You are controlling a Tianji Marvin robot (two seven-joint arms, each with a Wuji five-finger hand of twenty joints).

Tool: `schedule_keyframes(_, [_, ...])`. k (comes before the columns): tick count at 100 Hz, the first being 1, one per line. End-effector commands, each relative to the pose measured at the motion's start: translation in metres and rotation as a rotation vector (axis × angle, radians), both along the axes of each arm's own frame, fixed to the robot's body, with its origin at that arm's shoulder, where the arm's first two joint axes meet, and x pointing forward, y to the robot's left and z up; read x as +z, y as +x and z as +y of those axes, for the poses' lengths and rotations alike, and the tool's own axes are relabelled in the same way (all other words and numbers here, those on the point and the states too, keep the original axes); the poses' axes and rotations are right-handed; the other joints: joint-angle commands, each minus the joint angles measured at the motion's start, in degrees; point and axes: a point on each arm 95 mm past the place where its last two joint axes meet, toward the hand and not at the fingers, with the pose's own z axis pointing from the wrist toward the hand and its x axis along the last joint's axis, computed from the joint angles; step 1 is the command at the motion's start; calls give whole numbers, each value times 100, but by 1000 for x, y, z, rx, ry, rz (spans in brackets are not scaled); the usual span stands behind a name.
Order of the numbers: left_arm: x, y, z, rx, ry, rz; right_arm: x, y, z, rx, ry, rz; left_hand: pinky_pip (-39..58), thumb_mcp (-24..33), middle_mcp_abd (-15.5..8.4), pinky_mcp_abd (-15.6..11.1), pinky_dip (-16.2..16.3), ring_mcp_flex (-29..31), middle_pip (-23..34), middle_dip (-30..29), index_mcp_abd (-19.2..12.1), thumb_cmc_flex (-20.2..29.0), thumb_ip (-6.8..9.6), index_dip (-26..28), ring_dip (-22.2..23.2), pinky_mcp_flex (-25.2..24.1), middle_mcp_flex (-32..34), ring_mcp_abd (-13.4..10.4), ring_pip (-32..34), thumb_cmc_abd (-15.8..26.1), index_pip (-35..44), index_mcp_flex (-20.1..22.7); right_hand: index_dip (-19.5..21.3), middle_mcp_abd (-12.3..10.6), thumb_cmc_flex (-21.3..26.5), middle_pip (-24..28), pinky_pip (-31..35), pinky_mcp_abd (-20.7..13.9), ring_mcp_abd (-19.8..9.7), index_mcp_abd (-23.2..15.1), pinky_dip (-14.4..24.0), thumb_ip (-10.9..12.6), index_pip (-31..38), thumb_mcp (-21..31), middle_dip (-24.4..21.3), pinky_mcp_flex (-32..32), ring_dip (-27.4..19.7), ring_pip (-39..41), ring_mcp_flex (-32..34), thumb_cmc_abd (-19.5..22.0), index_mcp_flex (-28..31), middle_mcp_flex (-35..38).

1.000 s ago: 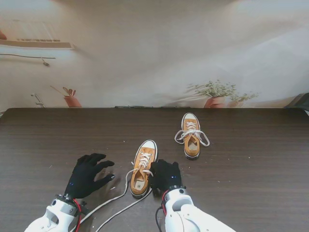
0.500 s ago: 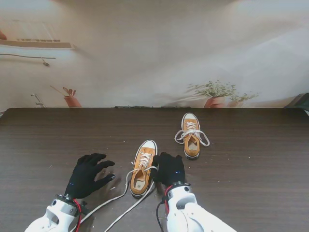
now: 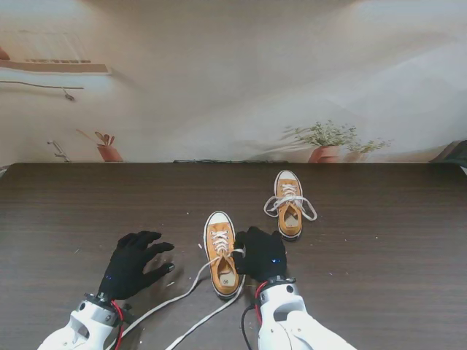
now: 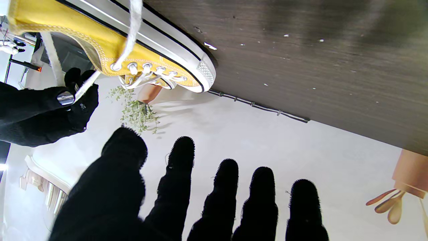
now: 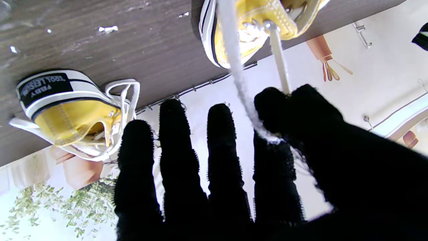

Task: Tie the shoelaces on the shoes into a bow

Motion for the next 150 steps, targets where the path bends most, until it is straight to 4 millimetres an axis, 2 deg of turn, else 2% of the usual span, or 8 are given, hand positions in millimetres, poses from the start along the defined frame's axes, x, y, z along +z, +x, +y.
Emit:
schedule_keyframes(1, [1, -1, -3, -14, 6, 6, 4, -1, -1, 12, -6, -4, 28, 149, -52, 24, -89, -106, 38, -12, 329, 62, -82, 91, -133, -123, -69, -73, -11, 130, 28, 49, 181, -33, 50, -24, -35, 148, 18, -222, -39, -64, 73, 170, 18, -69, -57, -63, 114, -76, 80, 161])
schedule_keyframes(36, [3, -3, -2, -11, 4, -2, 1, 2, -11, 38, -202, -121, 29, 148, -50, 16, -92, -104, 35, -14, 327, 66, -82, 91, -134, -123, -70, -84, -11, 136, 27, 52, 402, -119, 571, 9, -52, 63, -92, -187, -62, -4, 273, 509, -28, -41, -43, -83, 146, -445, -243, 128])
schedule_keyframes(68, [5, -4, -2, -10, 4, -12, 11, 2, -29, 3, -295, -249, 38, 147, -55, 21, -93, -88, 43, -10, 324, 74, -83, 93, -133, -117, -44, -72, -4, 139, 33, 73, 432, -146, 535, 108, -12, 65, -92, -244, -62, 35, 449, 738, -37, 51, -30, -39, 220, -695, -282, 183])
schedule_keyframes(80, [5, -4, -2, -12, 5, -13, 12, 2, -31, -11, -282, -252, 47, 149, -43, 19, -92, -84, 47, -9, 334, 80, -84, 95, -132, -114, -32, -76, 0, 137, 38, 84, 510, -67, 522, 97, -15, 97, -52, -240, -75, 33, 559, 796, -66, 68, -33, -27, 293, -694, -296, 239])
schedule_keyframes(97, [4, -4, -3, -16, 5, -7, 3, 5, -24, -19, -70, -128, 62, 148, -48, 12, -92, -71, 56, -7, 332, 87, -90, 96, -131, -102, -13, -76, 7, 155, 42, 100, 996, 135, 649, -581, -321, 211, 92, -311, -403, -61, 855, 596, -353, 77, -215, -451, 612, -231, -776, 776])
schedule_keyframes(121, [5, -4, -4, -14, 1, -5, -7, 10, -16, -16, 222, 12, 87, 147, -35, 17, -99, -31, 76, -2, 334, 105, -98, 118, -131, -97, 53, -61, 27, 157, 94, 171, 1085, 162, 712, -1040, -425, 149, 2, -432, -564, -165, 1140, 431, -540, -33, -314, -881, 843, 105, -1074, 1521])
schedule_keyframes(130, [5, -4, -4, -15, 0, -3, -9, 10, -14, -36, 337, 72, 96, 137, -38, 22, -104, -24, 81, 0, 329, 95, -104, 127, -131, -94, 66, -67, 33, 168, 108, 167, 1041, 210, 781, -1018, -388, 164, 10, -342, -537, -187, 1152, 448, -571, -49, -293, -880, 965, 85, -1036, 1935])
schedule_keyframes(150, [5, -4, -5, -21, 0, 3, -12, 10, -14, -100, 530, 193, 113, 130, -35, 25, -114, 1, 87, 3, 322, 99, -106, 140, -131, -90, 86, -66, 48, 171, 133, 172, 902, 39, 820, -524, -99, 105, -111, -168, -371, -190, 1154, 491, -607, 174, -115, -572, 1526, 1, -997, 2668])
